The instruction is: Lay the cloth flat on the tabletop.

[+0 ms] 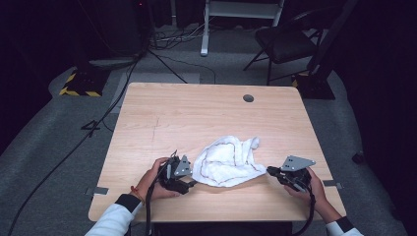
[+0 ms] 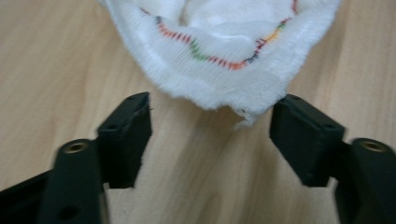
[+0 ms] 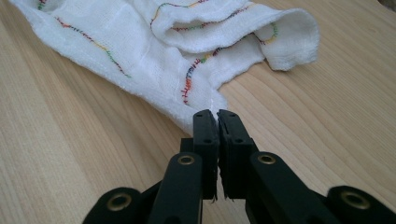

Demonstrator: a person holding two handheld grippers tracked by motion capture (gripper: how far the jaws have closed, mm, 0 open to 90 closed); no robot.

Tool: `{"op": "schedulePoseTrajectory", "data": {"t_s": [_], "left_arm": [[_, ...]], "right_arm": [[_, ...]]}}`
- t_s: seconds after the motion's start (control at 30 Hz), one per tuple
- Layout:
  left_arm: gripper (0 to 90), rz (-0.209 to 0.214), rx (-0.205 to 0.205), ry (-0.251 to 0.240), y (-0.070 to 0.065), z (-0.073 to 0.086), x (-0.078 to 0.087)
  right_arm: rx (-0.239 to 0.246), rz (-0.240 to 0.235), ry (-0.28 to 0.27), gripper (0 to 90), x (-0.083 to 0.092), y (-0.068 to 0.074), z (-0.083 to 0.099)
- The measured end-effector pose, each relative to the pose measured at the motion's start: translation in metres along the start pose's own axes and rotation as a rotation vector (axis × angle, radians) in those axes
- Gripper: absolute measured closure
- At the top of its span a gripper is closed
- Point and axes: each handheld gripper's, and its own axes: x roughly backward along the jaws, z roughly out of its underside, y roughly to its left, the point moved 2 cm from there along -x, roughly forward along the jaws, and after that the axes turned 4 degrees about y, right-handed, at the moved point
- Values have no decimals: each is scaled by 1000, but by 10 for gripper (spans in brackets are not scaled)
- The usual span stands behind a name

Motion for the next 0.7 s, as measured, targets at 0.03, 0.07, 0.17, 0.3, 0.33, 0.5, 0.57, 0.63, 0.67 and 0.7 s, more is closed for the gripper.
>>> {"op": "schedulePoseTrajectory", "data": {"t_s": [0.03,0.07,0.17,0.3,0.33,0.5,0.57,0.63,0.67,0.7], "left_arm": [[200,8,2,-11,0,0,1],[206,7,-7,-15,0,-1,1],[207,5,-38,-17,-4,-3,-1],[208,17,-98,-14,-9,-7,-3],[209,16,-121,4,-12,-8,-6],[262,22,-156,45,-11,-14,-21],[297,13,-149,38,-8,-18,-25],[360,29,-148,33,-6,-21,-28],[433,22,-150,33,-4,-22,-30],[499,37,-149,37,-3,-23,-31]], "right_arm": [[-1,-2,1,865,0,0,0],[4,-5,3,864,0,0,0],[3,-5,5,862,-1,0,0],[4,-6,8,860,-2,1,-1],[5,-6,8,860,-2,1,-1],[10,-7,13,857,-5,0,-3],[9,-3,12,855,-6,-1,-4],[6,-2,9,856,-6,-2,-5],[2,0,9,856,-5,-2,-5],[1,-2,9,858,-5,-3,-5]]}}
